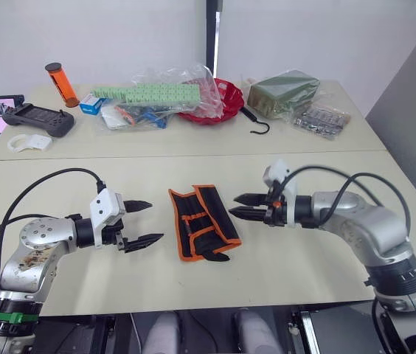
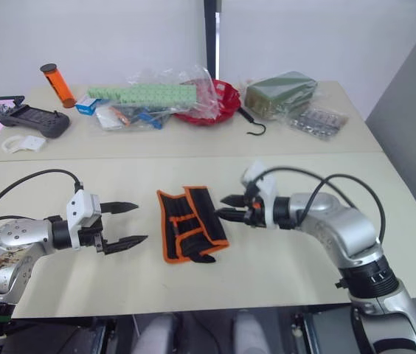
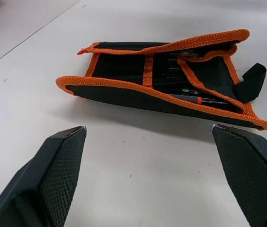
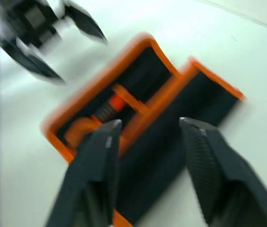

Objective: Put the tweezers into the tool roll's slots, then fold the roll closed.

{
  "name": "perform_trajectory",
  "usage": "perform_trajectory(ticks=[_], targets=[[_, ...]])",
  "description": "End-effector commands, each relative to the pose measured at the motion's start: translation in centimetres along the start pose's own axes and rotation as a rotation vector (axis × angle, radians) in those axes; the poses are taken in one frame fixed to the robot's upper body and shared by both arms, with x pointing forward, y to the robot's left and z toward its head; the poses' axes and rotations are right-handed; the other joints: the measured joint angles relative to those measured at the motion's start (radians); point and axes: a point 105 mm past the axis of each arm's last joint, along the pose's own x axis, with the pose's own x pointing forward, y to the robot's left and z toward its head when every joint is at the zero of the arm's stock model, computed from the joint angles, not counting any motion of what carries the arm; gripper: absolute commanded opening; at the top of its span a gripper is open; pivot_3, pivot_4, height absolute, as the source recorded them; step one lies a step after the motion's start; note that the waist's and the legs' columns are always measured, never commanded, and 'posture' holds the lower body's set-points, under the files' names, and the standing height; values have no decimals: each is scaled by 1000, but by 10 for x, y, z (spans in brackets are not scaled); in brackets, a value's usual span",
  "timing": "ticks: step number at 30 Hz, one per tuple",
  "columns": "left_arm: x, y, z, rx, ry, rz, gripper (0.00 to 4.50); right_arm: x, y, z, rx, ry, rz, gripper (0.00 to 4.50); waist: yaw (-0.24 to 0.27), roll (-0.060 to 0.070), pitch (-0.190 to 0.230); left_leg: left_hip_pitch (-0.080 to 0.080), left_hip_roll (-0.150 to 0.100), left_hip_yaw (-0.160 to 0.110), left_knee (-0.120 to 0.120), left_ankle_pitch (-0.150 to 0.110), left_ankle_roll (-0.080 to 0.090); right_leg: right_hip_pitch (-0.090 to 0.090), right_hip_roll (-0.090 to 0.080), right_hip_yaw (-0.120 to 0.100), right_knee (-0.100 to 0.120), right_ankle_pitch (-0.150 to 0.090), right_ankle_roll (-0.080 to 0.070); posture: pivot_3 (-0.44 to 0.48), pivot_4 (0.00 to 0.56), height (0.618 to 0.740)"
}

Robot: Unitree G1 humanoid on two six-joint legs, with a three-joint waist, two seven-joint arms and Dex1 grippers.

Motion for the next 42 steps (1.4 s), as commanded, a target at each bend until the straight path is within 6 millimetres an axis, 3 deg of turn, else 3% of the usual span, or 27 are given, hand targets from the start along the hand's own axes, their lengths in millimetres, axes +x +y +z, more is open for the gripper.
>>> perform_trajectory(ticks=[1, 3, 11, 18, 23, 29, 36, 42], targets=[[0, 0, 8, 25, -26, -11, 4487, 8, -5, 2, -113, -49, 12, 484, -2, 0, 0, 0, 0, 0, 0, 0, 0, -1, 0, 0, 0, 0, 0, 0, 150, 740], [0, -1, 9, 26, -26, -14, 4487, 12, -9, -4, -153, -36, 13, 27, -1, 0, 0, 0, 0, 0, 0, 0, 0, -1, 0, 0, 1, 0, 0, 0, 150, 740], [-3, 0, 9, 27, -20, -10, 4487, 29, 15, -23, -92, -43, 156, 27, 5, 0, 0, 0, 0, 0, 1, 0, 0, 0, 0, 0, 1, 0, 0, 0, 150, 740], [-1, -2, 9, 23, -20, -14, 4487, 46, 12, -66, -115, 166, 74, 27, 0, -1, 0, 2, 0, 0, 1, 0, 0, 2, 0, 0, 2, 0, 0, 0, 150, 740], [0, -1, 9, 26, -21, -16, 4487, 52, 23, -82, -70, 240, 68, 27, -1, -4, -2, 10, 2, 0, 0, 0, 0, 8, 2, 0, 2, 0, -1, 0, 150, 740], [3, 0, 11, 18, -37, -18, 4487, 46, 31, -72, -48, 169, 102, 27, 1, -5, -3, 21, 2, 0, -3, 0, 0, 20, 2, 0, 0, -4, 3, 0, 150, 740], [5, -3, 12, -27, -62, -11, 4487, 23, 13, -38, -4, -30, 57, 27, 5, -4, -2, 16, 1, 0, -3, 0, 0, 17, 0, 0, -1, -1, -1, 0, 150, 740], [4, -10, 17, -164, -135, 2, 4487, 24, 22, -41, -28, -27, 123, 27, 6, -4, -1, 15, 0, 0, -3, 0, 0, 16, -1, 0, -1, -1, -1, 0, 150, 740]])
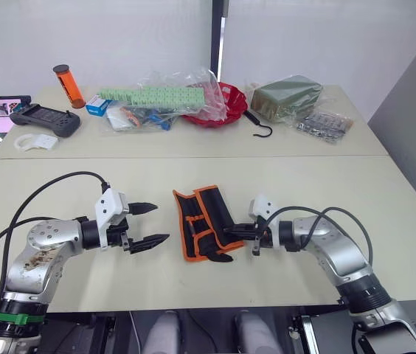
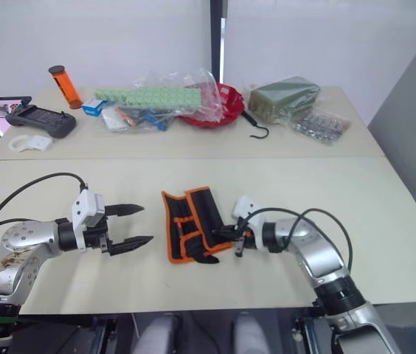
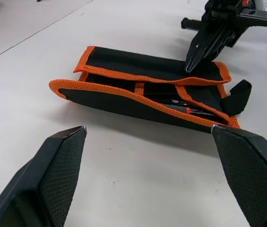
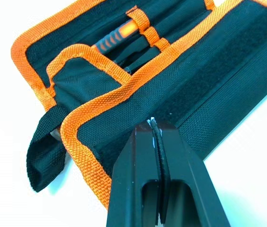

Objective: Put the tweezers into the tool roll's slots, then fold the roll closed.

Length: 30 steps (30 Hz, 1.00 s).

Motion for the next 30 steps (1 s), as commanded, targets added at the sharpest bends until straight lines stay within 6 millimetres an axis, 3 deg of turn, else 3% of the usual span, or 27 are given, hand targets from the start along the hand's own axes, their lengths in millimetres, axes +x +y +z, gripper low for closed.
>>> perform_trajectory(ticks=[1, 5, 9, 13, 19, 26, 30], targets=[[-2, -4, 13, -55, -75, 14, 4487, 1, 4, 7, -12, -41, 22, 27, -2, 0, 0, 0, 0, 0, 0, 0, 0, 0, 0, 0, 0, 0, 0, 0, 150, 740], [0, -20, 12, -177, -92, 5, 4487, -4, 0, 24, 1, -106, 12, 27, -3, 0, 0, -1, 0, 0, 0, 0, 0, -1, 0, 0, 0, 0, 0, 0, 150, 740], [4, -33, 10, -288, -102, 16, 4487, -5, -1, 11, -24, -37, 14, 27, 0, 0, 1, -1, 0, 0, 0, 0, 0, -2, 0, 0, 0, 0, 0, 0, 150, 740], [6, -34, 1, -370, -75, 88, 4487, -2, 1, 8, -17, -29, 17, 27, 0, 0, 1, -1, 0, 0, 1, 0, 0, -2, 0, 0, 0, 0, 0, 0, 150, 740], [15, -55, -10, -448, -37, 58, 4487, 1, 3, 4, -16, -13, 20, 27, -1, 0, 1, -1, 0, 0, 0, 0, 0, -2, 0, 0, 0, 0, 0, 0, 150, 740], [27, -49, -1, -524, -118, 94, 2337, 0, 3, 3, -18, -4, 19, 0, 3, 0, 1, -1, 0, 0, 1, 0, 0, -1, 0, 0, 0, 0, 0, 0, 150, 740], [32, -45, -9, -554, -70, 118, 1036, 0, 3, 3, -22, 1, 19, 0, 1, 0, 1, -1, 0, 0, 1, 0, 0, -1, 0, 0, 0, 0, 0, 0, 150, 740]])
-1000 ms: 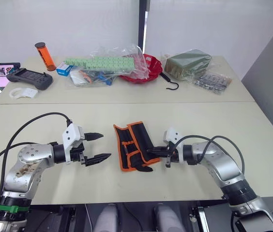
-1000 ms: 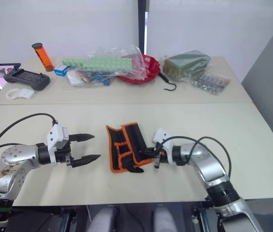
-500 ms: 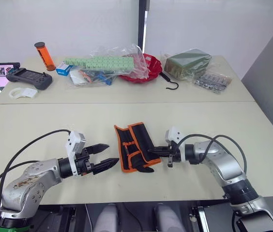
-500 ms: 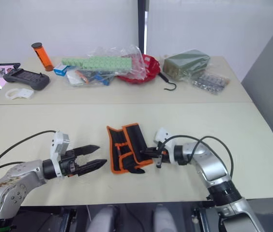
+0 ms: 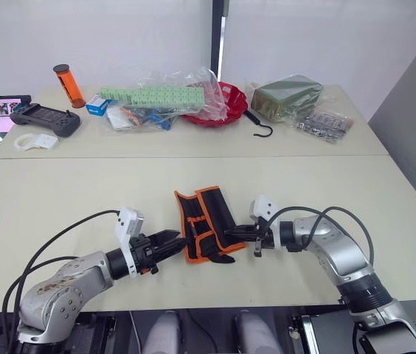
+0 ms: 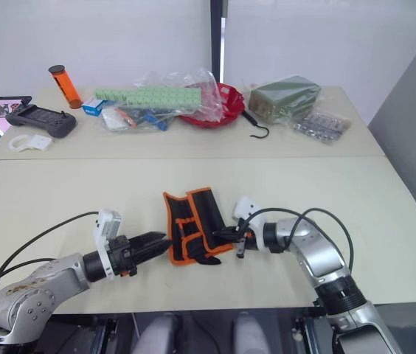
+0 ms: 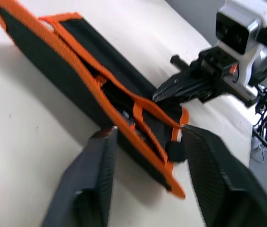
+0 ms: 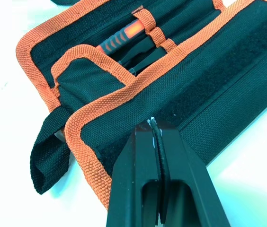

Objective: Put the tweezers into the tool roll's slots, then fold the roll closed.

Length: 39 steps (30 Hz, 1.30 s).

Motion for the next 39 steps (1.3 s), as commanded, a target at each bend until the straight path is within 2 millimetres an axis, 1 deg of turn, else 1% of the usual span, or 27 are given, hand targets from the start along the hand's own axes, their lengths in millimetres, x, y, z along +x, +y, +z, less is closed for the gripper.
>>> perform_trajectory(ticks=[1, 3, 6, 8, 11, 17, 20, 24, 27, 30, 34, 37, 39], targets=[[4, 1, -3, -9, 34, 13, 678, 0, 3, 3, -25, -5, 7, 0, -1, 0, 0, 0, 0, 0, 0, 0, 0, 0, 0, 0, 0, 0, 0, 0, 150, 740], [6, 0, -6, -18, 57, 14, 52, 0, 4, 3, -26, -5, 8, 0, 0, 0, 0, 0, 0, 0, 0, 0, 0, 0, 0, 0, 0, 0, 0, 0, 150, 740], [10, 3, -14, -55, 107, 38, 17, 1, 5, 5, -29, -11, 8, 0, 2, 0, 0, 0, 0, 0, 0, 0, 0, 0, 0, 0, 0, 0, 0, 0, 150, 740], [12, 6, -14, -57, 119, 63, 17, 1, 5, 5, -30, -12, 9, 0, 3, 0, 0, 0, 0, 0, 0, 0, 0, 1, 0, 0, 0, 0, 0, 0, 150, 740], [16, 7, -6, -63, 114, 63, 17, 0, 7, 5, -26, -17, 13, 0, 4, 0, 0, 0, -1, 0, 0, 0, 0, 1, 0, 0, 0, 0, 0, 0, 150, 740], [15, 6, 5, -71, 110, 35, 17, 1, 7, 4, -25, -21, 12, 0, 3, 0, 0, 0, -1, 0, 0, 0, 0, 1, 0, 0, 0, 0, 0, 0, 150, 740], [15, 1, 8, -90, 115, 2, 930, 2, 8, 3, -25, -19, 12, 0, 3, 0, 0, 0, -1, 0, 0, 0, 0, 1, 0, 0, 0, 0, 0, 0, 150, 740], [17, 4, 11, -82, 127, 33, 2222, 3, 10, 2, -25, -15, 17, 0, 2, 0, 0, 0, 0, 0, 0, 0, 0, 1, 0, 0, 0, 0, 0, 0, 150, 740], [19, 1, 14, -95, 116, 16, 2222, 4, 11, 1, -25, -12, 20, 0, 0, 0, 0, 0, -1, 0, 0, 0, 0, 1, 0, 0, -1, 0, 0, 0, 150, 740], [19, 6, 13, -93, 134, 56, 2222, 4, 11, 1, -26, -13, 20, 0, 0, 0, 0, 0, 0, 0, 0, 0, 0, 1, 0, 0, -1, 0, 0, 0, 150, 740], [22, 7, 10, -102, 153, 68, 2222, 4, 10, 2, -29, -15, 18, 0, 0, 0, 0, 0, -1, 0, 0, 0, 0, 1, 0, 0, -1, 0, 0, 0, 150, 740], [22, 9, 8, -104, 173, 85, 1425, 4, 10, 5, -32, -22, 17, 0, -1, 0, 0, 0, -1, 0, 0, 0, 0, 1, 0, 0, -1, 0, 0, 0, 150, 740], [22, 11, 7, -101, 185, 96, 763, 3, 10, 8, -33, -38, 17, 0, -1, 0, 0, 0, 0, 0, 0, 0, 0, 1, 0, 0, -1, 0, 0, 0, 150, 740]])
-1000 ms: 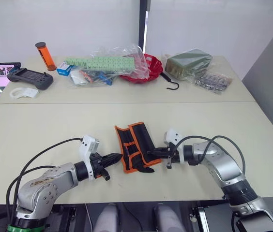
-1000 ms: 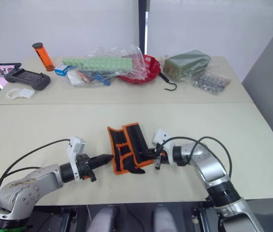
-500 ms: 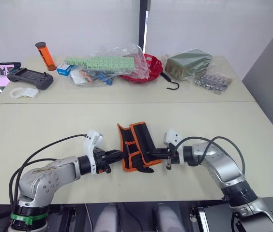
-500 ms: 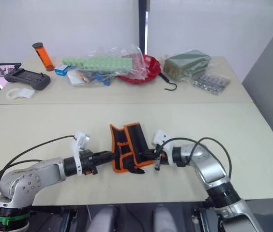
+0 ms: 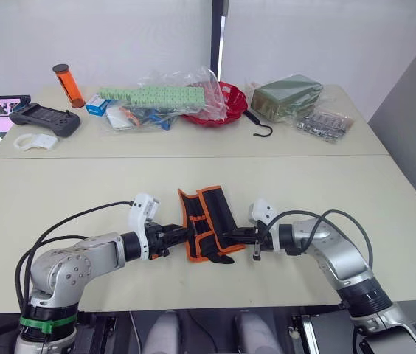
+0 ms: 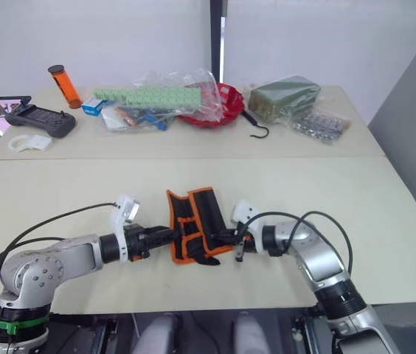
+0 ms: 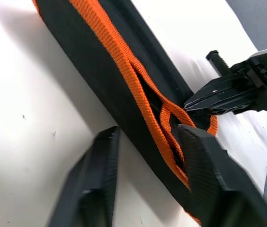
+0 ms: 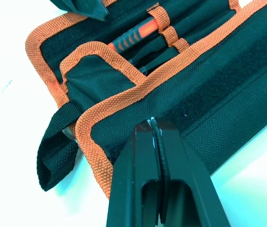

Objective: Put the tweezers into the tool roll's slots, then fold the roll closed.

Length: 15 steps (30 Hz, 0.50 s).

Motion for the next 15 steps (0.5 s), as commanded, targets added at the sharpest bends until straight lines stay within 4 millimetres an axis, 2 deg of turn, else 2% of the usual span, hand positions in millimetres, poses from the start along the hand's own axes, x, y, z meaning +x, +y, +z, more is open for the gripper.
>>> perform_trajectory(ticks=[1, 2, 4, 8, 11, 15], targets=[[0, 0, 3, 18, 9, 10, 377, 1, 4, 11, -23, -39, 13, 0, 0, 0, 0, 0, 0, 0, 0, 0, 0, 0, 0, 0, 0, 0, 0, 0, 150, 740], [0, 1, 2, 16, 16, 14, 29, 1, 4, 14, -22, -49, 14, 0, -1, 0, 0, 0, 0, 0, 0, 0, 0, 0, 0, 0, 0, 0, 0, 0, 150, 740], [2, 3, 1, 23, 30, 21, 7, 0, 3, 17, -26, -58, 15, 0, 0, 0, 0, 0, 0, 0, 0, 0, 0, 0, 0, 0, 0, 0, 0, 0, 150, 740], [2, 16, 16, 61, 19, 63, 7, -3, 1, 30, -40, -91, 12, 0, 3, -1, 0, 0, 0, 0, 1, 0, 0, 0, 0, 0, 0, 0, 0, 0, 150, 740], [4, 16, 18, 112, 61, 36, 7, -3, -2, 33, -35, -98, -4, 0, 0, -1, 1, 0, 0, 0, 0, 0, 0, 0, 0, 0, 0, 0, 0, 0, 150, 740], [-3, 26, 33, 193, 90, 38, 7, -5, -5, 35, -34, -108, -17, 0, 0, -1, 1, -5, 0, 0, 0, 0, -1, -6, 0, 0, 1, 0, 0, 0, 150, 740]])
